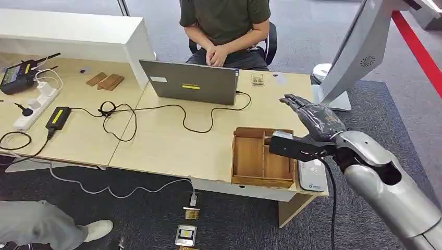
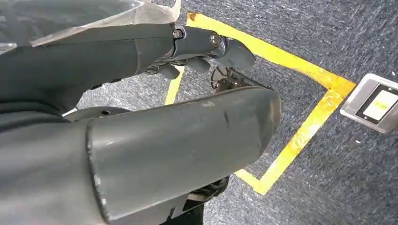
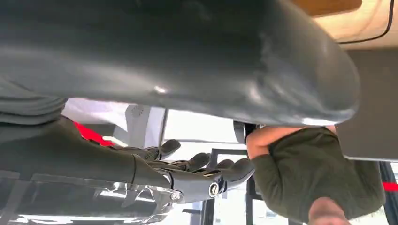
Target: Pass the card to the sensor for recognition and then transmit it.
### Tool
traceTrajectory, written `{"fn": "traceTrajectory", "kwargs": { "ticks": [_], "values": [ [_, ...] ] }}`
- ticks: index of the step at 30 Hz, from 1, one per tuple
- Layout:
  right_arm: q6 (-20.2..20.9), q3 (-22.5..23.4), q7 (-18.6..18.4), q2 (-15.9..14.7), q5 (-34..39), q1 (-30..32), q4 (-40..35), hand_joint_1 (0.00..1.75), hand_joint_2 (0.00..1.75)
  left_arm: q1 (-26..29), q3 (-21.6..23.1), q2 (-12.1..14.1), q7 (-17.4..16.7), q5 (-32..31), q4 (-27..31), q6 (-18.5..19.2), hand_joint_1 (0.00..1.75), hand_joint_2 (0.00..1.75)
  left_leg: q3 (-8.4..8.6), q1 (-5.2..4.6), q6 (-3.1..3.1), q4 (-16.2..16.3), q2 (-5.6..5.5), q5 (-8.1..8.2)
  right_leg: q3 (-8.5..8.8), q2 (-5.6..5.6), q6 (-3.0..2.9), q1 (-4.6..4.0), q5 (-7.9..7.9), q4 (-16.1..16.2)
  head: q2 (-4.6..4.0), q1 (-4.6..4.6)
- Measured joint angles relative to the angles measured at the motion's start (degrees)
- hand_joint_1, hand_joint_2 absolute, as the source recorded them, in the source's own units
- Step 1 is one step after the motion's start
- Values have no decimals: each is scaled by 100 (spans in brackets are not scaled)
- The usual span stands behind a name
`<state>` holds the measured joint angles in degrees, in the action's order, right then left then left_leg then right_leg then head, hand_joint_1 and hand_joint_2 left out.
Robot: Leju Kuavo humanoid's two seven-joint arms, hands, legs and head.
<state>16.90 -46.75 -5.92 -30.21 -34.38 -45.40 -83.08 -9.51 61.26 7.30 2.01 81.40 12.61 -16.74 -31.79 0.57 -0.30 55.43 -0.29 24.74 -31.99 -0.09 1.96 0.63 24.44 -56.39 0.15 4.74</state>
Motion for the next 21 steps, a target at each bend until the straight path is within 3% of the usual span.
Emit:
{"fn": "traceTrajectory", "kwargs": {
  "ticks": [1, 21],
  "values": [
    [68, 2, 0, 0, 41, 1, 7, 0, 175, 0, -2, 0, -11, -2, 0, 11, 0, 0, -1, 0, 0, 0, 0, 0, 0, 0, 0, 0, 0, 0, 0, -2],
    [96, 0, 61, 90, -265, 20, 203, 0, 175, -1, 0, 0, 0, -24, 0, 55, 0, 0, 0, 0, 0, 0, 0, 0, -1, 0, 0, 0, 0, 0, 0, 0]
  ]
}}
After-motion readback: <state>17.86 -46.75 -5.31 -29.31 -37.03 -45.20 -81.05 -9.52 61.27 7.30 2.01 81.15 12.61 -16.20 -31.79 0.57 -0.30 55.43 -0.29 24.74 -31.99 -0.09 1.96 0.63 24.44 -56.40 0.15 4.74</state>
